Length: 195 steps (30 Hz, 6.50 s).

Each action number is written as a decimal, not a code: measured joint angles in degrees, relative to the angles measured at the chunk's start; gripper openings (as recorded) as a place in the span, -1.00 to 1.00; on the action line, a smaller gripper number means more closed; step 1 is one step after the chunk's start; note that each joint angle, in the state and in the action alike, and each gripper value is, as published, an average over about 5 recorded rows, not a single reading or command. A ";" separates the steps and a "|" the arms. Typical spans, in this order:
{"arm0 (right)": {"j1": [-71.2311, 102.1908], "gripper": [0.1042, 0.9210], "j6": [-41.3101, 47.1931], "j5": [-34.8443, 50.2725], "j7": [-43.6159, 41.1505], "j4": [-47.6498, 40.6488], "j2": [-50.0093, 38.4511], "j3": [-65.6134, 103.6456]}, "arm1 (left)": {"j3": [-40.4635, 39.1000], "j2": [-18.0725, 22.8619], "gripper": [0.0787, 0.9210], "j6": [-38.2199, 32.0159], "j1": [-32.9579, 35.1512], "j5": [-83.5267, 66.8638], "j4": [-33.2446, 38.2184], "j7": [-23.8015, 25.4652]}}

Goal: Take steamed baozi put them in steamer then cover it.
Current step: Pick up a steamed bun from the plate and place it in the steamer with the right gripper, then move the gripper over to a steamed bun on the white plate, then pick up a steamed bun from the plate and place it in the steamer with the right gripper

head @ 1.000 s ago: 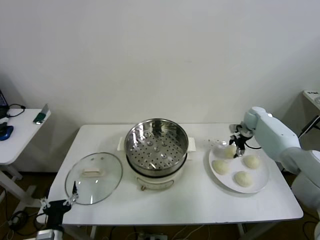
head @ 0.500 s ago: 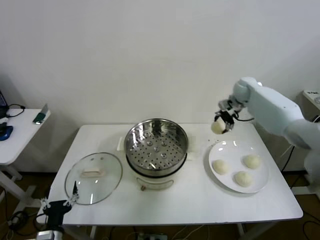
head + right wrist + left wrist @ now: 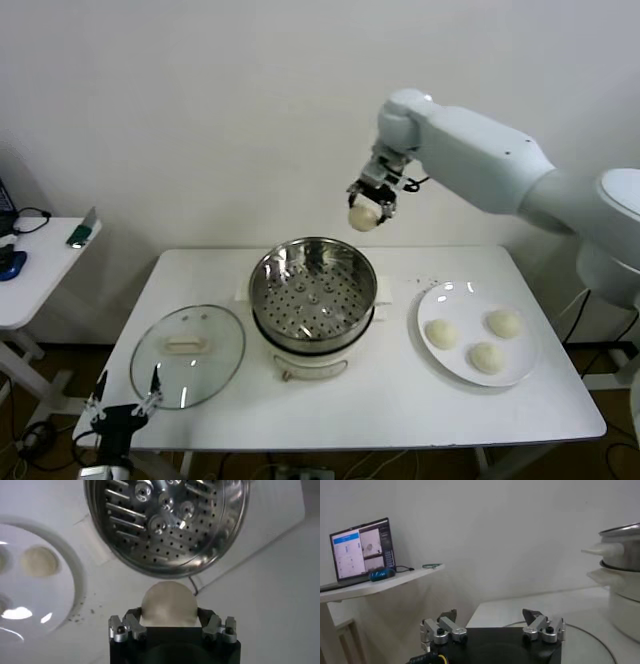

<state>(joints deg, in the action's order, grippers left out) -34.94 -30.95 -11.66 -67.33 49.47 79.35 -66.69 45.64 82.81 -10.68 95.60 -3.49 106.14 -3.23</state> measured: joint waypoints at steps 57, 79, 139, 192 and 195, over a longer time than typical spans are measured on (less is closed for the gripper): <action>-0.36 0.76 3.55 4.29 5.24 12.39 -12.59 -4.60 | -1.12 1.40 0.77 -1.31 2.42 0.22 2.01 0.38; 8.23 0.76 36.24 25.77 6.26 16.96 -36.24 -11.62 | -1.23 1.18 0.77 -0.85 2.74 0.68 3.41 0.79; 11.13 0.49 39.32 33.12 3.82 3.57 -28.80 -6.40 | -2.14 1.74 0.77 0.24 5.53 1.59 4.94 0.62; 3.38 0.56 46.23 60.94 9.98 -1.90 9.46 -24.05 | -5.23 1.06 0.77 0.36 6.31 4.65 6.34 0.12; 3.46 0.68 46.39 60.77 9.99 -2.11 9.60 -24.20 | -5.24 1.00 0.77 0.54 5.94 4.72 6.16 0.14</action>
<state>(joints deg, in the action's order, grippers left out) -31.47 15.43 49.12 -57.34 47.36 88.95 -90.88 40.40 83.81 -10.14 101.54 1.23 112.30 -3.09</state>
